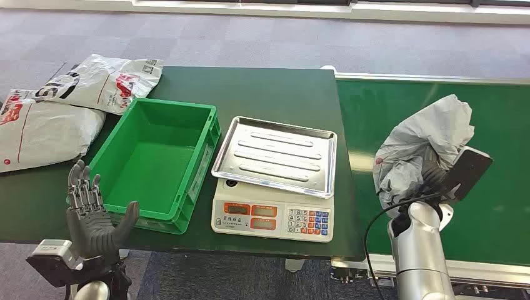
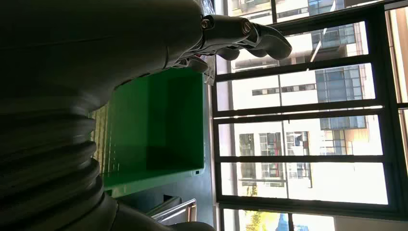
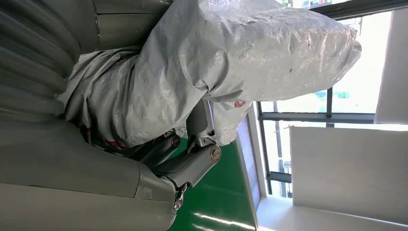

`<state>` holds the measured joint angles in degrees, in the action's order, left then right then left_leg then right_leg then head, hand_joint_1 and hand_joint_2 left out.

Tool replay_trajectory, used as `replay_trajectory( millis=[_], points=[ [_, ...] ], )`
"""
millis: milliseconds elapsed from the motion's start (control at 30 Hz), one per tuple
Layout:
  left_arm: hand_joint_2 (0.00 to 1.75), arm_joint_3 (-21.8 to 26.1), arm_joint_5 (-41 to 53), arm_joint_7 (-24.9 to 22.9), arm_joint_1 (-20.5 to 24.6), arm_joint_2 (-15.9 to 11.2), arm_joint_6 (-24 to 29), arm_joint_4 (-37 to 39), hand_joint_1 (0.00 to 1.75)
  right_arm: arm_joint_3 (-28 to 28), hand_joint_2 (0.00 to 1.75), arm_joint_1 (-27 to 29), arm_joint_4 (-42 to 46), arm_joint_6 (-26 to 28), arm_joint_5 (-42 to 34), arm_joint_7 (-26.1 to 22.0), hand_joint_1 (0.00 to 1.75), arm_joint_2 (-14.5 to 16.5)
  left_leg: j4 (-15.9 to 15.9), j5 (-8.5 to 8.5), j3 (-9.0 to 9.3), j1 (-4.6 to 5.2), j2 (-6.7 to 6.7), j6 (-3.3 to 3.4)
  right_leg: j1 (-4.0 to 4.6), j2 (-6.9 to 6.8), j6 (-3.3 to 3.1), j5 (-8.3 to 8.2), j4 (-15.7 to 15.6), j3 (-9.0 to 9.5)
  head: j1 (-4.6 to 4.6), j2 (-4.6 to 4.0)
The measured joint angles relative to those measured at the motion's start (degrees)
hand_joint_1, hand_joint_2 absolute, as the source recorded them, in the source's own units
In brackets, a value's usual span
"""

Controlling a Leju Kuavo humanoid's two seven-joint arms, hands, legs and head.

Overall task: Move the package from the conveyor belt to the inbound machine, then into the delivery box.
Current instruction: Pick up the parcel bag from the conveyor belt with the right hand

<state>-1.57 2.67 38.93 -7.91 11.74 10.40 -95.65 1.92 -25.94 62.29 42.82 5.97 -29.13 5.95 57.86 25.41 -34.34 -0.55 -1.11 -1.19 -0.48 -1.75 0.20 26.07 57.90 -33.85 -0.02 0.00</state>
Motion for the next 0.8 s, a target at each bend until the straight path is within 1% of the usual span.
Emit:
replay_trajectory(
  millis=[800],
  points=[
    [1.75, 0.0, 0.0, 0.0, 0.0, 0.0, 0.0, 0.0, 0.00, 0.0, 1.75, 0.0, 0.0, 0.0, 0.0, 0.0, 1.75, 0.0, 0.0, 0.00, 0.00, 0.00, 0.00, 0.00, 0.00, 0.00, 0.00, 0.00, 0.0, 0.01, 0.00, 0.00]
  ],
)
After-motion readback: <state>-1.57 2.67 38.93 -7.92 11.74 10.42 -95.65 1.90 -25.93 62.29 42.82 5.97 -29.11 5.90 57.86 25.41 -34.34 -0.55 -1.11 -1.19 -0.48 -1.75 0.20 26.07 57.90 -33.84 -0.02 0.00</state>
